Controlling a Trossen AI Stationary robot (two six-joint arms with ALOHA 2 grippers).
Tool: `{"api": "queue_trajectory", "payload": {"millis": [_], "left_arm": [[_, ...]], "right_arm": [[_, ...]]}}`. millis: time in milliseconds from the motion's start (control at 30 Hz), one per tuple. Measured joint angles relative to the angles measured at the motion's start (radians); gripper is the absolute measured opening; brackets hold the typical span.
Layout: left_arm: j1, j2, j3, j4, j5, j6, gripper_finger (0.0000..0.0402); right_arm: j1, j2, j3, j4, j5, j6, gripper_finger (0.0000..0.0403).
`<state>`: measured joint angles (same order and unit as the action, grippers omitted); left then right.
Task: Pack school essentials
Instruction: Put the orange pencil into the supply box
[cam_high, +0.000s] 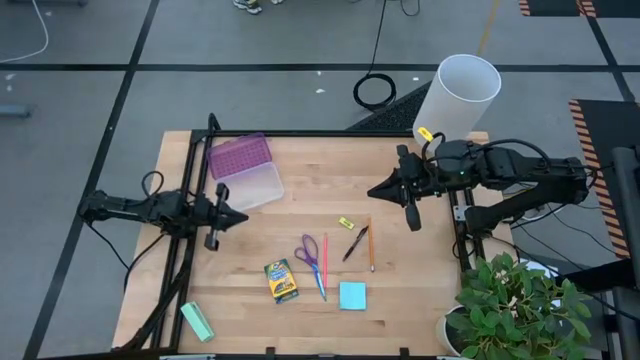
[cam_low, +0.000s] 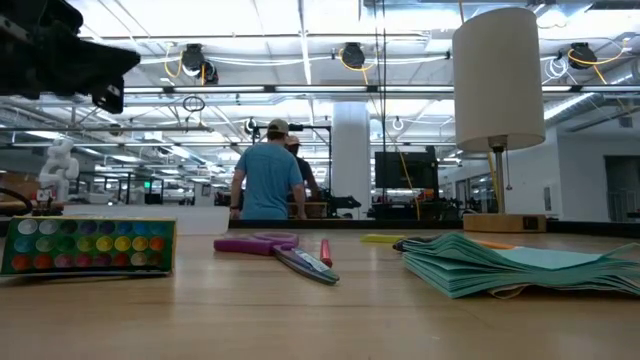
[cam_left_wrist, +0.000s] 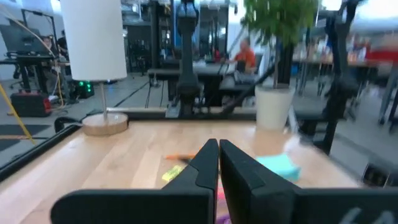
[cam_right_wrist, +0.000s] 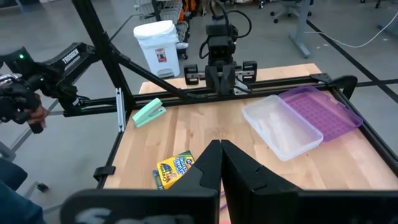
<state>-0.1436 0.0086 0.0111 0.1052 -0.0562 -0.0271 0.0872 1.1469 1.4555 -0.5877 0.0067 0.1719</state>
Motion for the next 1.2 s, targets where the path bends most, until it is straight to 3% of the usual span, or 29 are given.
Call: {"api": "queue_trajectory", "payload": {"millis": [167,367,500,767,967,1200], "left_arm": [[-0.013,0.021,0.095,-0.031,-0.004,-0.031,0.0005],[-0.023,0.151,0.336,-0.193,-0.052,-0.035,0.0002],[-0.023,0.276,0.516,-0.286,-0.057,-0.057,0.0003],[-0.023,0.526,0.884,-0.548,-0.067,-0.247,0.0003],[-0.023,0.721,1.127,-0.722,-0.067,-0.257,0.0003],[-0.023,0.942,1.371,-0.905,-0.067,-0.304,0.0003]], "right_arm": [[0.0,0.0,0.0,0.0,0.0,0.0,0.0],[0.0,0.0,0.0,0.0,0.0,-0.004,0.0],[0.0,0.0,0.0,0.0,0.001,-0.006,0.0],[0.0,0.0,0.0,0.0,0.001,-0.007,0.0],[0.0,0.0,0.0,0.0,0.001,-0.007,0.0],[0.0,0.011,0.0,0.0,-0.002,0.123,0.0]]}}
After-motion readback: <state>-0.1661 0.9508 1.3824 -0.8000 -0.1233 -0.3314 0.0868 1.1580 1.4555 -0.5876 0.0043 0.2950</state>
